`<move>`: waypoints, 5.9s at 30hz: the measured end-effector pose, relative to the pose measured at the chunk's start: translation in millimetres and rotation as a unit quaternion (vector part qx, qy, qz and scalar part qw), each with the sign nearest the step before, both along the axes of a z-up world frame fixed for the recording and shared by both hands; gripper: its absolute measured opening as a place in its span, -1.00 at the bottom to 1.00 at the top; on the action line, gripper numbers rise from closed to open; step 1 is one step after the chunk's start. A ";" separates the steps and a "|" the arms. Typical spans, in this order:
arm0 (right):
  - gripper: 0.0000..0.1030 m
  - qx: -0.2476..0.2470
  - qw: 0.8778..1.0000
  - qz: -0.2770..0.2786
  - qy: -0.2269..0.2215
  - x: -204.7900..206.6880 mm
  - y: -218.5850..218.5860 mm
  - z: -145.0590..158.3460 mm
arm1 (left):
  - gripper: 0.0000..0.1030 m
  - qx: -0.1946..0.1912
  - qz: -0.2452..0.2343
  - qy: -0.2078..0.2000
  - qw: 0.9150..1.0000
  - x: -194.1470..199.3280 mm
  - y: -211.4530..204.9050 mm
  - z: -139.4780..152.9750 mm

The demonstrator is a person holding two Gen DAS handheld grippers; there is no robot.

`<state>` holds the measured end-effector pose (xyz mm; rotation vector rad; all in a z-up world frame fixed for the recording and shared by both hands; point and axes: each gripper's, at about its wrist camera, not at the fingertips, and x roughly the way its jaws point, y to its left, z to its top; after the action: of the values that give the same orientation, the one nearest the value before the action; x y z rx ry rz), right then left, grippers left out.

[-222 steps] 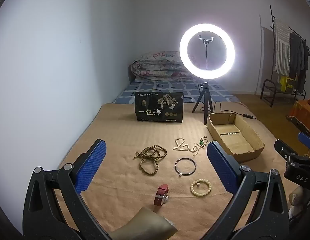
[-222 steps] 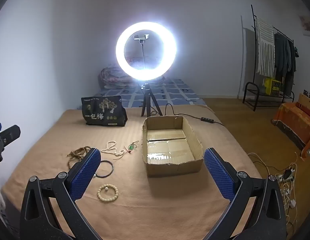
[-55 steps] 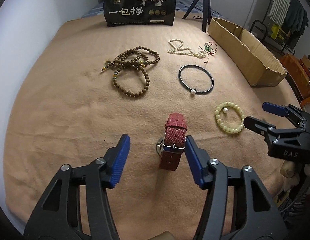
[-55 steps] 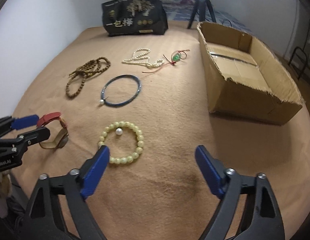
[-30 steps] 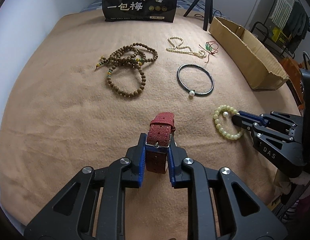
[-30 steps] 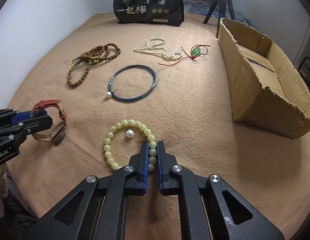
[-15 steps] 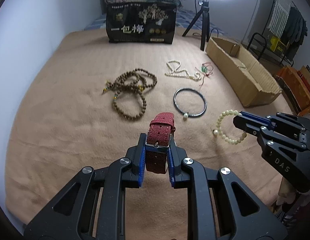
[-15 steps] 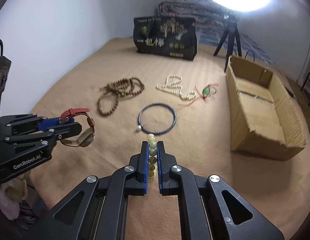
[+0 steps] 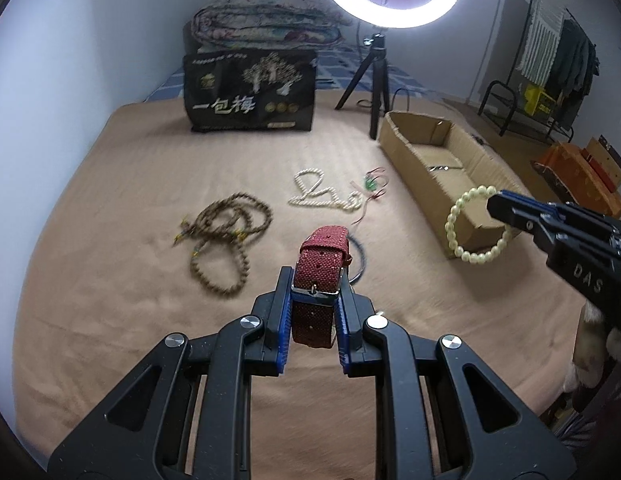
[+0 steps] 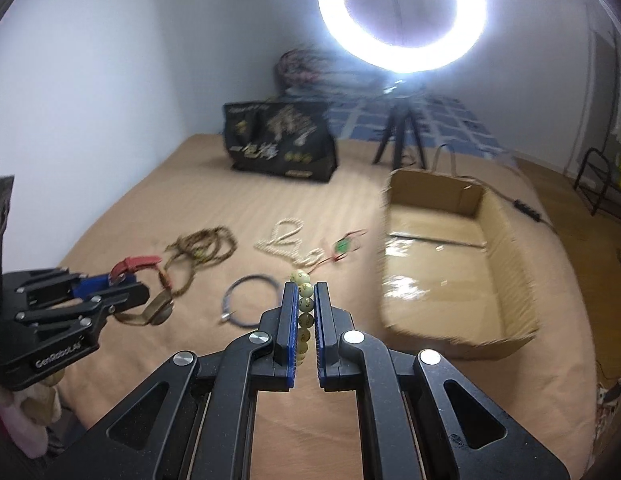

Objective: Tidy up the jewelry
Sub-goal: 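Carry the watch and bracelet into the cardboard box and open both grippers, then move the left gripper to the brown bead mala while the right moves to the blue bangle, then grasp the brown bead mala with the left gripper while the right grasps the blue bangle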

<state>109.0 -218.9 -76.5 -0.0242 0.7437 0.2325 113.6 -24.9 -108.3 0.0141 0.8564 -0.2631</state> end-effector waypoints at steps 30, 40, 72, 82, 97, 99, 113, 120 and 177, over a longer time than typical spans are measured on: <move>-0.88 -0.011 0.993 -0.119 0.012 62.4 -133.2 -2.8 | -0.66 -0.041 -0.074 0.004 0.996 84.1 -149.2 4.3; -0.88 -0.004 0.992 -0.127 0.024 73.3 -139.9 -13.4 | -0.66 -0.036 -0.092 0.018 0.995 95.1 -171.0 -13.6; -0.10 -0.027 0.988 -0.153 -0.007 55.9 -130.6 12.8 | -0.01 -0.026 -0.070 -0.004 0.997 80.3 -135.7 6.9; -0.10 -0.034 0.990 -0.136 -0.013 45.0 -104.5 17.4 | 0.33 -0.017 -0.030 -0.008 0.999 84.4 -80.0 12.1; 0.48 -0.034 0.998 -0.041 0.020 41.7 -13.0 2.9 | 0.38 0.015 0.047 0.011 0.999 100.8 17.2 -8.5; 0.49 -0.039 0.998 -0.026 0.032 41.5 1.0 -4.6 | 0.38 0.020 0.059 0.018 0.998 103.6 29.1 -15.3; 0.49 -0.075 0.991 0.041 0.099 50.8 77.6 -64.9 | 0.38 -0.008 0.100 0.090 0.991 126.6 91.8 -54.9; 0.49 -0.044 0.991 0.022 0.124 61.3 73.8 -75.4 | 0.38 -0.056 0.123 0.128 0.983 142.7 110.4 -74.2; 0.36 -0.058 0.977 0.038 0.199 96.6 94.0 -124.6 | -0.81 0.053 0.095 0.117 0.987 164.3 62.8 -97.9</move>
<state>205.5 -124.9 -201.1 -0.1190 1.1573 0.2709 277.9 37.9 -206.1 0.0000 1.0971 -0.0400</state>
